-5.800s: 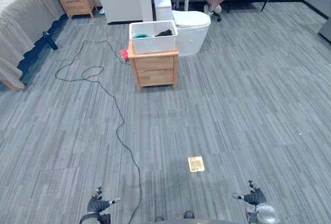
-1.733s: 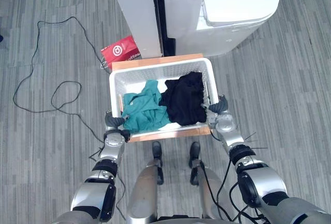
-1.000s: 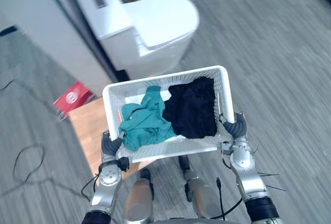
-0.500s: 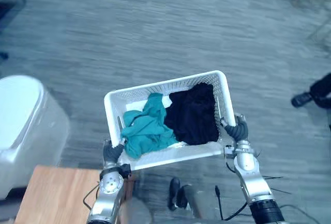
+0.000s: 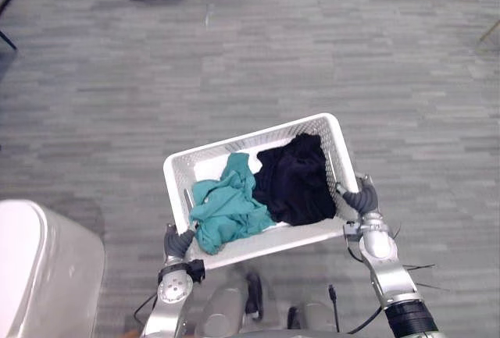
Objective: Pick up the laundry basket with both hands and put the clothes into the washing machine.
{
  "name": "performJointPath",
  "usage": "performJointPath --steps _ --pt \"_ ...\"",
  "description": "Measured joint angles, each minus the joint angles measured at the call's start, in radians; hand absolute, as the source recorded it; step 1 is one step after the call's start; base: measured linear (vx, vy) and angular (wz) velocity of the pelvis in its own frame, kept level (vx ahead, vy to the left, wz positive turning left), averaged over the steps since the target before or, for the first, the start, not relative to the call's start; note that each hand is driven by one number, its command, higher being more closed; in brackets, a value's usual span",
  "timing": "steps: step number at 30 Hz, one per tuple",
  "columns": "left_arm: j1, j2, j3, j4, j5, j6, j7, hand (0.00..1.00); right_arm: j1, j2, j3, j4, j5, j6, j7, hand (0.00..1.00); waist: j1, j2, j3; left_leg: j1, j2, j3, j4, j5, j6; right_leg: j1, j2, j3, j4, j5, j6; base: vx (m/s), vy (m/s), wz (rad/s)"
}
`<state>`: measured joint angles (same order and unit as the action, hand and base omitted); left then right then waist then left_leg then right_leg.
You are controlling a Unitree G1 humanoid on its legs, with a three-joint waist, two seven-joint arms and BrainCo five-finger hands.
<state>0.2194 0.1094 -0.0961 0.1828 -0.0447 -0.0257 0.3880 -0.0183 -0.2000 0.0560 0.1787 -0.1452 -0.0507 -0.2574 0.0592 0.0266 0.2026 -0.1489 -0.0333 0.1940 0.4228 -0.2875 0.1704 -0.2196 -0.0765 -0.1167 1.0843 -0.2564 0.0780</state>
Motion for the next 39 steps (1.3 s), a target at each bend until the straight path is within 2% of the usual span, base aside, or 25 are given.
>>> performJointPath --steps 2,5,8,10,11,12,13,14,15,17,20,22,23,24,25,27,28,30,32,33,34,36,37,38,39 --pt "0.000 0.024 0.000 -0.001 0.006 0.003 0.000 1.00 0.016 0.016 0.004 -0.001 0.000 -0.005 0.000 1.00 -0.018 0.005 0.000 0.122 0.001 -0.041 -0.081 -0.022 -0.014 -0.064 -0.029 -0.061 0.012 -0.047 -0.087 0.63 0.010 0.21" --pt "-0.012 0.062 -0.008 -0.014 0.010 0.003 -0.015 1.00 0.016 0.011 0.011 -0.005 0.011 -0.020 0.001 1.00 -0.065 0.015 0.000 0.247 0.037 -0.094 -0.208 -0.038 -0.042 -0.246 -0.026 -0.094 -0.207 -0.057 -0.100 0.69 -0.073 0.48" --pt "-0.023 0.068 -0.023 0.000 0.020 0.007 -0.017 1.00 0.028 -0.002 0.010 -0.004 0.018 -0.012 0.000 1.00 -0.104 0.011 0.001 0.373 0.068 -0.115 -0.267 -0.065 -0.099 -0.301 -0.025 -0.053 -0.808 0.168 -0.007 0.73 -0.169 0.51" --pt "-0.009 0.067 -0.025 0.015 0.021 0.008 -0.018 1.00 0.055 -0.003 0.021 -0.004 0.018 -0.010 0.001 1.00 -0.100 -0.005 -0.016 0.458 0.075 -0.125 -0.211 -0.114 -0.185 -0.300 -0.025 -0.032 -0.865 0.342 -0.065 0.85 -0.243 0.26" --pt "-0.003 0.043 -0.022 0.033 0.022 0.009 -0.018 1.00 0.069 -0.007 0.020 -0.002 0.018 -0.002 0.000 1.00 -0.100 0.032 -0.038 0.436 0.118 -0.141 -0.069 -0.114 -0.197 -0.315 -0.012 -0.052 -0.746 0.431 -0.083 0.87 -0.247 0.07" --pt "-0.001 0.015 -0.019 0.046 0.028 0.009 -0.018 1.00 0.069 -0.024 0.020 -0.002 0.018 0.007 0.001 1.00 -0.093 0.098 -0.055 0.340 0.190 -0.144 0.168 -0.038 -0.237 -0.309 0.038 -0.084 -0.670 0.334 -0.101 1.01 -0.261 -0.17" --pt "-0.004 0.006 -0.016 0.055 0.031 0.009 -0.018 1.00 0.062 -0.027 0.021 -0.002 0.018 0.012 0.002 1.00 -0.074 0.121 -0.043 0.231 0.241 -0.140 0.426 0.194 -0.253 -0.250 0.078 -0.086 -0.649 0.267 -0.113 0.83 -0.194 -0.36" --pt "-0.003 0.000 -0.014 0.059 0.031 0.010 -0.018 1.00 0.065 -0.028 0.021 -0.003 0.018 0.015 0.002 1.00 -0.064 0.127 -0.042 0.175 0.266 -0.142 0.552 0.256 -0.270 -0.212 0.094 -0.089 -0.654 0.242 -0.118 0.83 -0.175 -0.32" --pt "-0.004 -0.010 -0.011 0.060 0.031 0.012 -0.018 1.00 0.077 -0.023 0.018 -0.005 0.023 0.021 -0.004 1.00 -0.044 0.125 -0.037 0.067 0.304 -0.136 0.769 0.207 -0.263 -0.107 0.119 -0.092 -0.686 0.204 -0.131 0.66 -0.126 -0.14" --pt "0.003 -0.005 -0.011 0.060 0.031 0.011 -0.019 1.00 0.093 -0.020 0.018 -0.033 0.029 0.021 -0.005 1.00 -0.034 0.095 -0.019 -0.034 0.287 -0.106 0.845 0.122 -0.214 0.047 0.123 -0.076 -0.765 0.168 -0.133 0.78 -0.103 -0.03" --pt "0.002 -0.006 -0.007 0.035 0.031 -0.001 -0.033 1.00 0.089 -0.027 0.003 -0.087 0.029 0.000 -0.004 1.00 0.004 0.050 -0.010 -0.237 0.186 -0.069 0.556 0.033 -0.168 0.245 0.089 -0.043 -0.920 0.120 -0.108 0.70 0.013 -0.09" --pt "0.002 -0.012 -0.005 0.017 0.050 -0.001 -0.053 1.00 0.075 -0.039 -0.010 -0.083 0.029 -0.011 0.000 1.00 0.019 0.048 -0.005 -0.296 0.128 -0.094 0.060 0.102 -0.241 0.361 0.066 -0.028 -1.005 0.077 -0.059 0.76 0.154 -0.16" --pt "0.002 -0.010 -0.001 0.017 0.056 0.000 -0.060 1.00 0.071 -0.039 -0.009 -0.077 0.029 -0.012 0.002 1.00 0.027 0.054 -0.003 -0.299 0.126 -0.087 -0.019 0.193 -0.233 0.396 0.060 -0.017 -1.024 0.061 -0.046 0.90 0.242 -0.26" --pt "0.000 -0.005 0.006 0.016 0.060 0.007 -0.062 1.00 0.061 -0.028 -0.007 -0.041 0.030 -0.012 0.002 1.00 0.043 0.020 -0.007 -0.272 0.086 -0.046 -0.013 0.261 -0.136 0.452 0.022 0.019 -1.057 0.043 -0.030 0.78 0.219 -0.18" --pt "-0.005 -0.013 0.014 0.013 0.061 0.011 -0.062 1.00 0.048 -0.026 -0.008 -0.029 0.030 -0.011 0.002 1.00 0.035 0.014 -0.007 -0.281 0.080 -0.041 0.032 0.244 -0.073 0.461 0.009 0.030 -1.056 0.048 -0.028 0.95 0.304 0.01" --pt "-0.002 -0.029 0.031 0.011 0.076 0.024 -0.063 1.00 0.015 -0.023 -0.011 0.012 0.029 -0.008 0.013 1.00 0.040 0.011 -0.003 -0.332 0.099 -0.020 0.248 0.160 -0.009 0.473 -0.008 0.086 -0.976 0.071 -0.015 0.67 0.283 0.01" --pt "0.008 -0.021 0.031 0.011 0.088 0.025 -0.069 1.00 0.027 -0.011 -0.010 0.020 0.027 -0.008 0.019 1.00 0.055 -0.010 -0.017 -0.336 0.098 0.006 0.272 0.130 -0.057 0.440 -0.017 0.117 -0.822 0.047 0.050 0.61 0.280 -0.45" --pt "0.036 0.006 0.032 0.011 0.095 0.022 -0.072 1.00 0.035 0.024 -0.005 0.022 0.015 -0.013 0.023 1.00 0.054 -0.051 -0.033 -0.219 0.047 0.010 0.249 -0.070 -0.044 0.262 -0.058 0.183 -0.300 0.077 0.199 0.71 0.252 -0.08" --pt "0.039 0.024 0.032 0.010 0.095 0.031 -0.075 1.00 0.048 0.042 -0.004 0.033 0.014 -0.008 0.027 1.00 0.039 -0.082 -0.028 -0.112 -0.008 0.007 0.252 -0.146 -0.038 0.118 -0.126 0.146 0.037 0.101 0.164 0.66 0.134 0.23" --pt "0.047 0.024 0.028 0.009 0.095 0.044 -0.075 1.00 0.073 0.045 -0.005 0.032 0.012 -0.008 0.029 1.00 0.034 -0.067 -0.021 -0.013 -0.016 0.001 0.208 -0.170 -0.018 0.050 -0.139 0.085 0.108 0.059 0.059 0.55 0.092 0.01" --pt "0.049 0.025 0.026 0.009 0.095 0.044 -0.075 1.00 0.086 0.049 -0.006 0.031 0.012 -0.008 0.029 1.00 0.028 -0.058 -0.021 0.037 -0.017 -0.009 0.172 -0.175 -0.013 0.015 -0.139 0.059 0.106 0.039 0.028 0.71 0.087 0.31" --pt "0.037 0.045 0.004 0.009 0.097 0.044 -0.076 1.00 0.109 0.052 -0.018 0.021 0.016 -0.009 0.029 1.00 -0.047 -0.036 -0.032 0.186 -0.021 -0.084 0.011 -0.169 -0.022 -0.147 -0.121 -0.071 -0.061 -0.036 -0.015 0.74 0.031 0.73" --pt "0.027 0.055 -0.010 0.012 0.097 0.043 -0.077 1.00 0.111 0.050 -0.026 0.011 0.016 -0.009 0.029 1.00 -0.054 -0.028 -0.029 0.223 -0.019 -0.102 -0.029 -0.167 -0.026 -0.186 -0.107 -0.080 -0.152 -0.037 -0.018 0.77 -0.018 0.76" --pt "-0.001 0.065 -0.036 0.022 0.097 0.044 -0.082 1.00 0.132 0.041 -0.047 -0.016 0.017 -0.009 0.028 1.00 -0.069 -0.017 -0.025 0.302 -0.007 -0.124 -0.107 -0.166 -0.053 -0.235 -0.073 -0.085 -0.394 0.004 -0.016 0.99 -0.070 0.72" --pt "-0.013 0.064 -0.045 0.025 0.100 0.043 -0.082 1.00 0.139 0.036 -0.053 -0.025 0.018 -0.009 0.023 1.00 -0.084 -0.018 -0.024 0.377 0.001 -0.136 -0.160 -0.162 -0.076 -0.241 -0.049 -0.103 -0.684 0.133 -0.007 1.03 -0.086 0.70"
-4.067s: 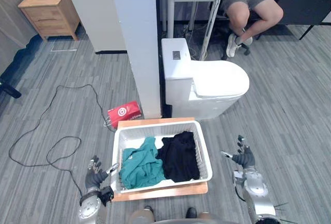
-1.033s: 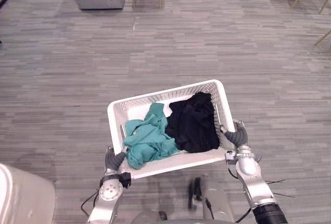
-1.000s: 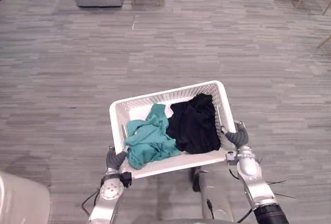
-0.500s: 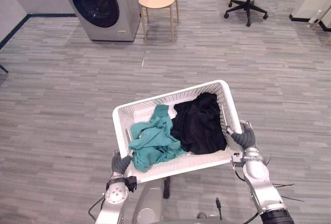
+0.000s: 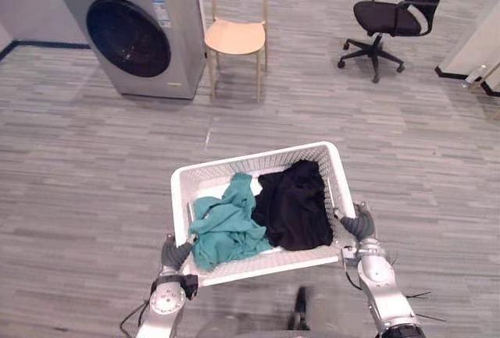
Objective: Pick up the laundry basket with both hands and put the clothes into the washing machine.
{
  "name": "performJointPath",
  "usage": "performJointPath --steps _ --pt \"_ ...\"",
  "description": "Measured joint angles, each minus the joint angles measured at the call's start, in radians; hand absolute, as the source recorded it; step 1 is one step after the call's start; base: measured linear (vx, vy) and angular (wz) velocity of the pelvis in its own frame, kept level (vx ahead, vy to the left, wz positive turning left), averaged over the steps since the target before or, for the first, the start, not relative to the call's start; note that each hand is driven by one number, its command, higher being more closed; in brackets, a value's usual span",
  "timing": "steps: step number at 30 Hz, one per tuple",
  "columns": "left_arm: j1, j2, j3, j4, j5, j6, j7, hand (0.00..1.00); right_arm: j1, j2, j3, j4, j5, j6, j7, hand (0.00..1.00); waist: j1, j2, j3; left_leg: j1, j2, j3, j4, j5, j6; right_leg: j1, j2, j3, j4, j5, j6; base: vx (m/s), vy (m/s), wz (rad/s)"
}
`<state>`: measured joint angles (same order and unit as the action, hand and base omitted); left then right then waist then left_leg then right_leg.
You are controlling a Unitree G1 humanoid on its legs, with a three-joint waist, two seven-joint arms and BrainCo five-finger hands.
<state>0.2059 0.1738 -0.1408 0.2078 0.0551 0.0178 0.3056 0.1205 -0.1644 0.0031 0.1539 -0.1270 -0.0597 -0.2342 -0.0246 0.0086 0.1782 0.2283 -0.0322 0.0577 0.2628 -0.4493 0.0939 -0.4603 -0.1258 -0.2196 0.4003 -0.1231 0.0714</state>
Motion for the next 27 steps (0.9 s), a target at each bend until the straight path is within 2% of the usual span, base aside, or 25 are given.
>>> performJointPath --steps 1,2,3,4,5,6,7,8,9,10,11,13,14,15,16,17,18,19,20,22,23,24,25,26,27 --pt "-0.006 -0.003 -0.002 0.006 0.003 0.000 0.000 1.00 0.000 -0.003 -0.002 -0.003 0.000 0.000 -0.002 1.00 -0.011 0.001 0.000 0.034 0.005 -0.004 -0.014 -0.003 -0.008 -0.005 0.009 -0.002 -0.080 0.092 -0.004 1.09 -0.122 0.44" --pt "-0.010 -0.006 -0.008 0.022 0.006 0.000 -0.001 1.00 0.004 -0.011 -0.001 -0.003 0.000 0.000 -0.003 1.00 -0.015 0.014 -0.023 0.079 0.025 -0.005 -0.010 -0.020 -0.042 -0.013 0.049 -0.007 -0.141 0.269 -0.082 0.78 -0.092 -0.06" --pt "-0.018 -0.035 -0.008 0.053 0.007 0.000 -0.001 1.00 0.001 -0.033 -0.001 0.001 0.000 0.001 -0.003 1.00 0.001 0.087 -0.047 0.091 0.080 -0.003 0.029 -0.032 -0.064 -0.015 0.105 -0.006 -0.096 0.291 -0.111 0.96 -0.043 -0.33" --pt "-0.041 -0.050 0.000 0.077 0.008 0.001 -0.002 1.00 -0.012 -0.044 -0.009 -0.001 -0.001 0.010 -0.003 1.00 0.010 0.119 -0.037 0.058 0.114 -0.010 0.155 0.011 -0.133 -0.020 0.116 -0.003 -0.004 0.234 -0.153 0.90 -0.005 -0.03" --pt "-0.097 -0.065 -0.003 0.121 0.009 0.001 -0.003 1.00 -0.003 -0.054 -0.019 -0.001 0.001 0.019 -0.003 1.00 -0.013 0.080 -0.002 -0.001 0.074 -0.026 0.371 0.224 -0.154 -0.051 0.021 -0.014 0.256 0.123 -0.218 0.84 -0.029 0.39" --pt "-0.080 -0.076 -0.001 0.124 0.014 -0.001 -0.005 1.00 0.021 -0.060 -0.017 0.000 0.002 0.022 0.000 1.00 -0.022 0.058 0.011 -0.020 0.062 0.003 0.493 0.449 -0.167 -0.048 -0.001 -0.055 0.372 0.051 -0.219 0.72 -0.233 0.32" --pt "-0.013 -0.071 -0.007 0.085 0.018 -0.009 -0.011 1.00 0.059 -0.041 -0.017 -0.027 0.006 0.026 0.001 1.00 -0.010 0.089 -0.030 -0.092 0.122 0.034 0.737 0.560 -0.177 0.088 0.101 -0.100 0.091 0.079 -0.212 0.56 -0.328 -0.04" --pt "-0.002 -0.079 -0.007 0.077 0.018 -0.017 -0.012 1.00 0.067 -0.044 -0.018 -0.045 0.009 0.025 -0.004 1.00 -0.012 0.110 -0.022 -0.143 0.177 0.067 0.870 0.486 -0.146 0.135 0.130 -0.109 0.082 0.031 -0.189 0.68 -0.254 -0.64" --pt "-0.002 -0.079 0.005 0.069 0.018 -0.017 -0.011 1.00 0.051 -0.031 -0.019 -0.045 0.016 0.022 -0.009 1.00 0.013 0.147 -0.024 -0.266 0.245 0.082 1.017 0.364 -0.098 0.202 0.193 -0.087 0.050 -0.009 -0.198 0.72 -0.043 -0.66" --pt "-0.016 -0.061 0.019 0.065 0.017 -0.016 -0.011 1.00 0.042 -0.015 -0.008 -0.045 0.018 0.022 -0.008 1.00 0.041 0.126 -0.016 -0.365 0.250 0.097 1.024 0.288 -0.065 0.274 0.200 -0.049 0.006 -0.037 -0.195 0.70 0.079 -0.69" --pt "-0.017 -0.052 0.024 0.057 0.017 -0.016 -0.012 1.00 0.040 -0.011 0.000 -0.045 0.020 0.022 -0.008 1.00 0.045 0.106 -0.010 -0.410 0.247 0.105 1.001 0.257 -0.055 0.315 0.195 -0.033 -0.025 -0.040 -0.190 0.70 0.079 -0.42" --pt "0.007 -0.038 0.026 0.032 0.017 -0.023 -0.014 1.00 0.021 -0.009 0.007 -0.046 0.021 0.019 -0.008 1.00 0.070 0.041 0.017 -0.556 0.204 0.128 0.754 0.184 -0.068 0.479 0.147 0.028 -0.155 -0.066 -0.142 0.67 0.126 -0.34" --pt "0.013 -0.042 0.026 0.028 0.017 -0.023 -0.014 1.00 0.015 -0.012 0.007 -0.041 0.021 0.019 -0.007 1.00 0.072 0.029 0.017 -0.578 0.187 0.126 0.638 0.188 -0.075 0.509 0.128 0.037 -0.182 -0.074 -0.128 0.66 0.208 -0.34" --pt "0.018 -0.049 0.027 0.018 0.018 -0.023 -0.014 1.00 -0.003 -0.024 0.007 -0.029 0.021 0.018 -0.006 1.00 0.077 0.021 0.017 -0.606 0.166 0.123 0.376 0.216 -0.117 0.571 0.102 0.053 -0.239 -0.089 -0.102 0.53 0.199 -0.25" --pt "0.019 -0.054 0.026 0.012 0.018 -0.023 -0.014 1.00 -0.015 -0.035 0.008 -0.017 0.021 0.017 -0.006 1.00 0.080 0.024 0.017 -0.613 0.168 0.120 0.233 0.250 -0.153 0.598 0.096 0.061 -0.268 -0.098 -0.086 0.82 0.370 -0.43" --pt "0.018 -0.060 0.025 0.002 0.019 -0.023 -0.015 1.00 -0.029 -0.048 0.009 -0.009 0.021 0.016 -0.006 1.00 0.095 0.048 0.011 -0.619 0.188 0.125 0.072 0.346 -0.187 0.654 0.095 0.088 -0.308 -0.122 -0.047 0.88 0.427 -0.46" --pt "0.022 -0.051 0.030 0.001 0.023 -0.020 -0.014 1.00 -0.037 -0.038 0.018 0.012 0.022 0.015 -0.008 1.00 0.099 0.028 -0.003 -0.614 0.157 0.155 0.132 0.443 -0.129 0.711 0.061 0.109 -0.328 -0.149 -0.023 0.75 0.370 -0.32" --pt "0.022 -0.047 0.033 -0.001 0.027 -0.018 -0.014 1.00 -0.042 -0.032 0.021 0.023 0.022 0.014 -0.008 1.00 0.093 0.005 -0.014 -0.626 0.134 0.152 0.178 0.409 -0.077 0.724 0.028 0.108 -0.322 -0.156 -0.007 0.83 0.374 0.08" --pt "0.009 -0.056 0.031 -0.006 0.030 -0.015 -0.014 1.00 -0.046 -0.045 0.014 0.032 0.028 0.011 -0.009 1.00 0.091 -0.002 -0.026 -0.651 0.102 0.166 0.309 0.306 0.009 0.686 -0.027 0.122 -0.169 -0.169 0.052 0.83 0.378 0.26" --pt "0.006 -0.048 0.026 -0.006 0.038 -0.013 -0.014 1.00 -0.055 -0.040 0.010 0.064 0.037 0.010 -0.003 1.00 0.093 -0.008 -0.023 -0.593 0.063 0.178 0.347 0.204 0.032 0.548 -0.076 0.197 0.233 -0.130 0.143 0.79 0.380 0.14" --pt "0.006 -0.043 0.026 -0.006 0.036 -0.010 -0.020 1.00 -0.057 -0.033 0.010 0.080 0.037 0.011 0.000 1.00 0.092 -0.015 -0.019 -0.551 0.041 0.177 0.335 0.180 0.032 0.498 -0.090 0.215 0.387 -0.102 0.152 0.74 0.315 0.14" --pt "0.016 -0.047 0.022 -0.008 0.017 -0.007 -0.039 1.00 -0.057 -0.018 0.013 0.141 0.039 0.013 0.002 1.00 0.093 -0.019 -0.016 -0.411 -0.006 0.176 0.272 0.153 0.024 0.421 -0.125 0.204 0.663 -0.097 0.113 0.73 0.288 0.16" --pt "0.022 -0.046 0.022 -0.008 0.017 -0.006 -0.040 1.00 -0.055 -0.017 0.012 0.156 0.040 0.018 0.002 1.00 0.092 -0.013 -0.014 -0.352 -0.014 0.172 0.237 0.149 0.018 0.402 -0.129 0.182 0.711 -0.107 0.094 0.86 0.306 0.17" --pt "0.033 -0.043 0.021 -0.013 0.017 -0.006 -0.043 1.00 -0.045 -0.010 0.018 0.159 0.040 0.019 0.002 1.00 0.086 0.012 -0.018 -0.241 -0.025 0.147 0.148 0.149 0.018 0.350 -0.117 0.125 0.729 -0.131 0.055 0.68 0.222 0.17" --pt "0.031 -0.033 0.020 -0.025 0.017 -0.007 -0.043 1.00 -0.047 -0.010 0.024 0.147 0.043 0.016 0.002 1.00 0.073 0.024 -0.021 -0.161 -0.030 0.128 0.067 0.150 0.017 0.284 -0.100 0.056 0.679 -0.152 0.024 0.66 0.204 0.25"
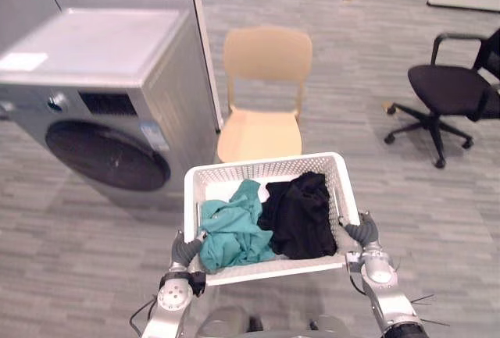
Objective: Pick up the laundry basket with both hands and put the clothes into the washing machine.
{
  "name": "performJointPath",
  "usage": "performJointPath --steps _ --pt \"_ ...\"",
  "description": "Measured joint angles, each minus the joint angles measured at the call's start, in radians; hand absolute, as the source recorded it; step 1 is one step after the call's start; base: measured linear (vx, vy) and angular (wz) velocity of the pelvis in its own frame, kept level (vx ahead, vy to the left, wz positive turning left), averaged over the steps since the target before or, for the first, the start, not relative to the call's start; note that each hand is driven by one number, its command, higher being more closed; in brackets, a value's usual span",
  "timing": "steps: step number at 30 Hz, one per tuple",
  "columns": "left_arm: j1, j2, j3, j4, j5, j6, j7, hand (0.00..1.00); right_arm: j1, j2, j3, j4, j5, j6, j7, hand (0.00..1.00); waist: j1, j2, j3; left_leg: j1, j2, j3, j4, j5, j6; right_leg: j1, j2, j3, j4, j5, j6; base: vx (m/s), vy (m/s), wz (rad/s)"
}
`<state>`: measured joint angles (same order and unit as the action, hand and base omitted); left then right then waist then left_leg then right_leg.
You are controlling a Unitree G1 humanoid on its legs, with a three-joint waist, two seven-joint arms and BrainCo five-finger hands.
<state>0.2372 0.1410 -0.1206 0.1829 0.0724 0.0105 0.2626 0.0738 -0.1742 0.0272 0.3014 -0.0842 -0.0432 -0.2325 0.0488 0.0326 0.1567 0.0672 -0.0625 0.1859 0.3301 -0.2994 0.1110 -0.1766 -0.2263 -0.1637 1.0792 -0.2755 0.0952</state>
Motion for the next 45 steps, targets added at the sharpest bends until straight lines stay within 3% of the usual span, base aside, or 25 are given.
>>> performJointPath --steps 1,3,5,6,7,8,10,11,12,13,14,16,17,18,21,24,26,28,30,31,36,37,38,41,45 --pt "-0.005 0.009 0.000 -0.005 0.000 -0.002 0.000 1.00 -0.001 0.002 0.000 -0.010 0.002 -0.002 0.000 1.00 -0.010 -0.002 -0.001 0.027 -0.006 -0.013 -0.027 0.000 0.000 -0.035 0.014 -0.030 -0.044 -0.010 -0.015 0.76 0.178 0.46" --pt "-0.035 0.031 -0.018 -0.005 0.000 -0.007 -0.002 1.00 -0.001 -0.002 -0.010 -0.019 0.007 -0.017 -0.002 1.00 -0.042 -0.003 -0.002 0.091 -0.009 -0.062 -0.070 -0.016 -0.028 -0.150 0.086 -0.079 -0.275 -0.024 -0.055 0.68 0.107 0.66" --pt "-0.051 0.031 -0.038 0.001 0.001 -0.007 -0.004 1.00 0.008 -0.007 -0.026 -0.019 0.017 -0.017 -0.005 1.00 -0.060 -0.005 -0.003 0.149 -0.013 -0.088 -0.078 -0.037 -0.065 -0.204 0.165 -0.077 -0.555 0.075 -0.095 0.59 0.054 0.60" --pt "-0.053 0.029 -0.048 0.015 0.002 -0.007 -0.008 1.00 0.024 -0.016 -0.026 -0.026 0.025 -0.017 -0.006 1.00 -0.067 -0.008 -0.007 0.190 -0.019 -0.108 -0.071 -0.056 -0.094 -0.200 0.214 -0.061 -0.694 0.266 -0.168 0.73 0.060 0.40" --pt "-0.061 0.002 -0.056 0.055 0.006 -0.008 -0.016 1.00 0.041 -0.042 -0.027 -0.029 0.035 -0.013 -0.008 1.00 -0.065 0.044 -0.026 0.197 0.008 -0.124 -0.016 -0.059 -0.096 -0.190 0.241 -0.046 -0.677 0.312 -0.186 0.74 0.090 0.23" --pt "-0.062 -0.005 -0.055 0.058 0.008 -0.008 -0.018 1.00 0.042 -0.043 -0.030 -0.033 0.035 -0.010 -0.009 1.00 -0.062 0.054 -0.030 0.167 0.019 -0.128 0.054 -0.040 -0.108 -0.175 0.247 -0.048 -0.679 0.287 -0.189 0.89 0.105 0.05" --pt "-0.079 -0.009 -0.055 0.077 0.010 -0.008 -0.025 1.00 0.067 -0.048 -0.032 -0.071 0.037 0.008 -0.010 1.00 -0.062 0.064 0.007 0.005 0.065 -0.118 0.498 0.110 -0.154 -0.025 0.246 -0.049 -0.744 0.227 -0.172 0.84 0.085 0.28" --pt "-0.074 -0.010 -0.055 0.076 0.010 -0.009 -0.027 1.00 0.089 -0.043 -0.034 -0.093 0.038 0.010 -0.012 1.00 -0.056 0.064 0.007 -0.033 0.099 -0.092 0.594 0.105 -0.148 0.019 0.251 -0.050 -0.767 0.219 -0.168 0.61 0.068 0.29" --pt "-0.059 -0.007 -0.051 0.072 0.010 -0.018 -0.026 1.00 0.117 -0.032 -0.034 -0.140 0.037 0.010 -0.018 1.00 -0.039 0.053 0.007 -0.108 0.152 -0.057 0.721 0.086 -0.119 0.095 0.253 -0.039 -0.808 0.208 -0.164 0.44 0.062 0.04" --pt "-0.056 -0.004 -0.051 0.071 0.010 -0.021 -0.026 1.00 0.126 -0.028 -0.036 -0.162 0.036 0.010 -0.021 1.00 -0.032 0.044 0.008 -0.152 0.170 -0.049 0.747 0.069 -0.108 0.128 0.249 -0.031 -0.831 0.206 -0.163 0.52 0.103 -0.10" --pt "-0.061 0.001 -0.051 0.070 0.010 -0.029 -0.026 1.00 0.119 -0.023 -0.040 -0.173 0.036 0.002 -0.024 1.00 -0.016 0.026 0.009 -0.239 0.185 -0.049 0.733 0.029 -0.111 0.173 0.224 -0.020 -0.869 0.207 -0.159 0.47 0.156 -0.24" --pt "-0.071 0.002 -0.051 0.061 0.010 -0.040 -0.026 1.00 0.093 -0.018 -0.052 -0.159 0.036 0.001 -0.026 1.00 0.001 0.001 0.021 -0.326 0.181 -0.072 0.517 0.017 -0.115 0.201 0.174 0.001 -0.867 0.201 -0.135 0.42 0.208 -0.21" --pt "-0.071 -0.001 -0.055 0.058 0.010 -0.049 -0.027 1.00 0.090 -0.018 -0.061 -0.144 0.036 -0.008 -0.025 1.00 -0.003 0.011 0.018 -0.326 0.180 -0.119 0.229 0.074 -0.152 0.211 0.155 0.009 -0.839 0.163 -0.071 0.36 0.278 -0.07" --pt "-0.080 0.006 -0.060 0.073 0.010 -0.053 -0.026 1.00 0.074 -0.006 -0.073 -0.102 0.037 -0.019 -0.025 1.00 -0.008 0.015 0.030 -0.299 0.181 -0.128 0.078 0.232 -0.135 0.225 0.143 0.052 -0.805 0.092 -0.014 0.36 0.313 -0.03" --pt "-0.120 0.011 -0.068 0.119 0.010 -0.046 -0.025 1.00 0.067 0.033 -0.100 -0.017 0.044 -0.018 -0.025 1.00 -0.025 -0.009 0.023 -0.276 0.115 -0.127 0.034 0.237 -0.129 0.215 0.116 0.090 -0.838 0.094 -0.005 0.26 0.204 0.24" --pt "-0.156 0.021 -0.082 0.152 0.007 -0.042 -0.018 1.00 0.001 0.025 -0.095 0.047 0.045 -0.019 -0.030 1.00 -0.033 -0.019 0.059 -0.305 0.099 -0.102 0.035 0.236 -0.127 0.144 0.112 0.113 -0.818 0.109 -0.015 0.10 0.082 -0.16" --pt "-0.265 0.028 -0.081 0.198 -0.015 -0.043 -0.001 1.00 -0.091 0.014 -0.095 0.087 0.058 -0.023 -0.052 1.00 -0.031 -0.017 0.130 -0.374 0.118 -0.095 0.057 0.233 -0.121 0.050 0.126 0.119 -0.764 0.109 -0.014 -0.09 0.002 -0.38" --pt "-0.416 0.050 -0.071 0.223 -0.063 -0.042 0.025 1.00 -0.212 0.008 -0.100 0.098 0.094 -0.021 -0.096 1.00 -0.022 -0.022 0.151 -0.611 0.169 -0.071 0.146 0.224 -0.108 -0.212 0.155 0.142 -0.635 0.096 -0.013 -0.22 -0.027 -0.42" --pt "-0.526 0.049 -0.067 0.276 -0.088 -0.035 0.034 1.00 -0.282 0.003 -0.119 0.100 0.115 -0.011 -0.121 1.00 -0.020 -0.028 0.250 -0.641 0.185 -0.060 0.184 0.223 -0.108 -0.261 0.158 0.145 -0.573 0.086 -0.011 -0.19 -0.037 -0.30" --pt "-0.553 0.044 -0.067 0.289 -0.103 -0.030 0.037 1.00 -0.293 0.002 -0.128 0.100 0.115 -0.006 -0.134 1.00 -0.022 -0.030 0.270 -0.660 0.189 -0.055 0.211 0.215 -0.109 -0.293 0.158 0.151 -0.529 0.072 -0.017 -0.20 -0.042 -0.23" --pt "-0.691 0.039 -0.019 0.331 -0.099 -0.030 0.056 1.00 -0.391 0.003 -0.139 0.110 0.140 -0.005 -0.178 1.00 -0.031 -0.028 0.273 -0.807 0.223 -0.049 0.292 0.203 -0.113 -0.460 0.175 0.154 -0.428 0.044 -0.029 -0.14 -0.053 -0.17" --pt "-0.712 0.041 -0.015 0.336 -0.096 -0.030 0.056 1.00 -0.403 -0.001 -0.141 0.112 0.140 -0.003 -0.180 0.00 -0.031 -0.028 0.273 -0.822 0.228 -0.051 0.300 0.203 -0.113 -0.476 0.178 0.150 -0.423 0.045 -0.031 -0.12 -0.049 -0.13" --pt "-0.739 0.044 -0.007 0.343 -0.078 -0.027 0.051 0.00 -0.425 -0.003 -0.147 0.125 0.141 0.002 -0.181 0.00 -0.023 -0.026 0.274 -0.841 0.237 -0.052 0.308 0.203 -0.113 -0.495 0.182 0.146 -0.409 0.046 -0.032 -0.11 -0.042 -0.09" --pt "-0.782 0.037 0.050 0.357 -0.060 -0.027 0.047 0.00 -0.500 -0.002 -0.164 0.148 0.163 -0.002 -0.185 0.00 -0.022 -0.026 0.274 -0.877 0.252 -0.054 0.316 0.202 -0.111 -0.530 0.190 0.137 -0.401 0.053 -0.049 -0.11 -0.029 -0.06" --pt "-0.819 0.019 0.113 0.377 -0.061 -0.014 0.063 0.00 -0.590 0.009 -0.177 0.147 0.212 -0.055 -0.211 0.00 -0.021 -0.026 0.274 -0.902 0.259 -0.044 0.310 0.201 -0.110 -0.560 0.189 0.135 -0.404 0.063 -0.046 -0.10 -0.002 -0.04"
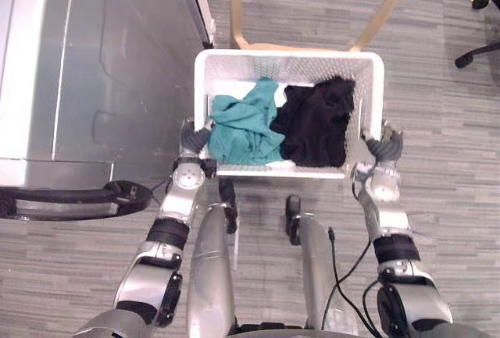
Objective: Pick up the laundry basket with both hands and put the clothes into the washing machine.
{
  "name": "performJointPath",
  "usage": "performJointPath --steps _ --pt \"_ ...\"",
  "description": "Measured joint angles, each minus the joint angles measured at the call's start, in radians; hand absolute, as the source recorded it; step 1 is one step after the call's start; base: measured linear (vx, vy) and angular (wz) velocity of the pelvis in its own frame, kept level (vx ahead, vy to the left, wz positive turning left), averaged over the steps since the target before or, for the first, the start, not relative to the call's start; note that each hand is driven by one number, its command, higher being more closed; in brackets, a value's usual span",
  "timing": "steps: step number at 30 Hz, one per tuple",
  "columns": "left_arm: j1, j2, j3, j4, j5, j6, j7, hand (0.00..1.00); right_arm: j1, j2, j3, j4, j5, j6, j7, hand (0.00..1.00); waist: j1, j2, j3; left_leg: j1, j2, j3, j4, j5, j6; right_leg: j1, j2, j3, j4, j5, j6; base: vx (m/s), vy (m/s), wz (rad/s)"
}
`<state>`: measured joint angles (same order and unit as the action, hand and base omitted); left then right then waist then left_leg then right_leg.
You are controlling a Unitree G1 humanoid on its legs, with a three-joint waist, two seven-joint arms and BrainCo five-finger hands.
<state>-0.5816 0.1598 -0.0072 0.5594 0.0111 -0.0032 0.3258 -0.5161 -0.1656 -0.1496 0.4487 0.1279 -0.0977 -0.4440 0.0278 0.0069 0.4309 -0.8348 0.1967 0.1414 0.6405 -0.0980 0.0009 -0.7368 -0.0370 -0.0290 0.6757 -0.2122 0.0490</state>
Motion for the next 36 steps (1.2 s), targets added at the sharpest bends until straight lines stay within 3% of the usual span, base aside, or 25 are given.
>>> performJointPath --steps 5,10,17,22,25,34,36 --pt "-0.005 -0.060 0.019 -0.002 -0.001 0.007 0.050 0.00 0.019 0.081 -0.014 -0.012 0.019 -0.019 -0.013 0.00 0.017 -0.002 0.001 0.008 0.002 0.002 -0.018 0.005 -0.007 0.013 -0.003 -0.006 -0.017 0.011 -0.006 -0.02 -0.002 0.06" --pt "0.086 -0.068 -0.005 -0.149 0.012 0.021 0.079 0.00 0.195 0.158 0.008 -0.204 -0.003 -0.010 -0.008 0.00 0.016 -0.026 0.049 0.084 0.001 0.012 -0.023 0.009 -0.011 0.090 -0.010 -0.005 -0.030 0.011 0.000 0.07 0.000 -0.02" --pt "0.267 -0.100 -0.009 -0.363 0.051 0.013 0.080 0.00 0.370 0.160 0.008 -0.389 -0.106 -0.013 0.010 0.00 0.018 -0.026 0.049 0.146 -0.004 0.011 -0.014 0.007 -0.002 0.161 -0.021 -0.021 -0.035 -0.004 -0.006 0.11 0.002 0.04" --pt "0.375 -0.099 -0.007 -0.445 0.047 -0.070 0.065 0.00 0.451 0.157 0.015 -0.439 -0.160 -0.027 0.039 0.00 0.029 -0.026 0.049 0.203 -0.004 0.013 -0.043 0.000 -0.012 0.209 -0.021 -0.025 -0.040 -0.028 -0.024 0.01 -0.043 0.03" --pt "0.394 -0.098 -0.016 -0.455 0.029 -0.109 0.018 0.00 0.505 0.153 0.031 -0.448 -0.178 -0.029 0.063 0.00 0.041 -0.025 0.048 0.232 -0.004 0.015 -0.063 0.001 -0.013 0.235 -0.020 -0.026 -0.053 -0.031 -0.027 0.00 0.000 0.00" --pt "0.445 -0.094 -0.041 -0.448 0.041 -0.116 -0.022 0.00 0.567 0.136 0.076 -0.504 -0.208 -0.033 0.121 0.00 0.041 -0.026 0.025 0.288 -0.006 0.030 -0.080 0.005 -0.008 0.297 -0.029 -0.035 -0.086 -0.022 -0.014 0.05 0.019 0.00" --pt "0.485 -0.093 -0.042 -0.438 0.040 -0.120 -0.031 0.00 0.602 0.134 0.081 -0.492 -0.202 -0.041 0.144 0.00 0.042 -0.026 -0.017 0.304 -0.010 0.026 -0.092 0.002 -0.011 0.319 -0.033 -0.048 -0.099 -0.024 -0.013 0.09 -0.003 0.12"
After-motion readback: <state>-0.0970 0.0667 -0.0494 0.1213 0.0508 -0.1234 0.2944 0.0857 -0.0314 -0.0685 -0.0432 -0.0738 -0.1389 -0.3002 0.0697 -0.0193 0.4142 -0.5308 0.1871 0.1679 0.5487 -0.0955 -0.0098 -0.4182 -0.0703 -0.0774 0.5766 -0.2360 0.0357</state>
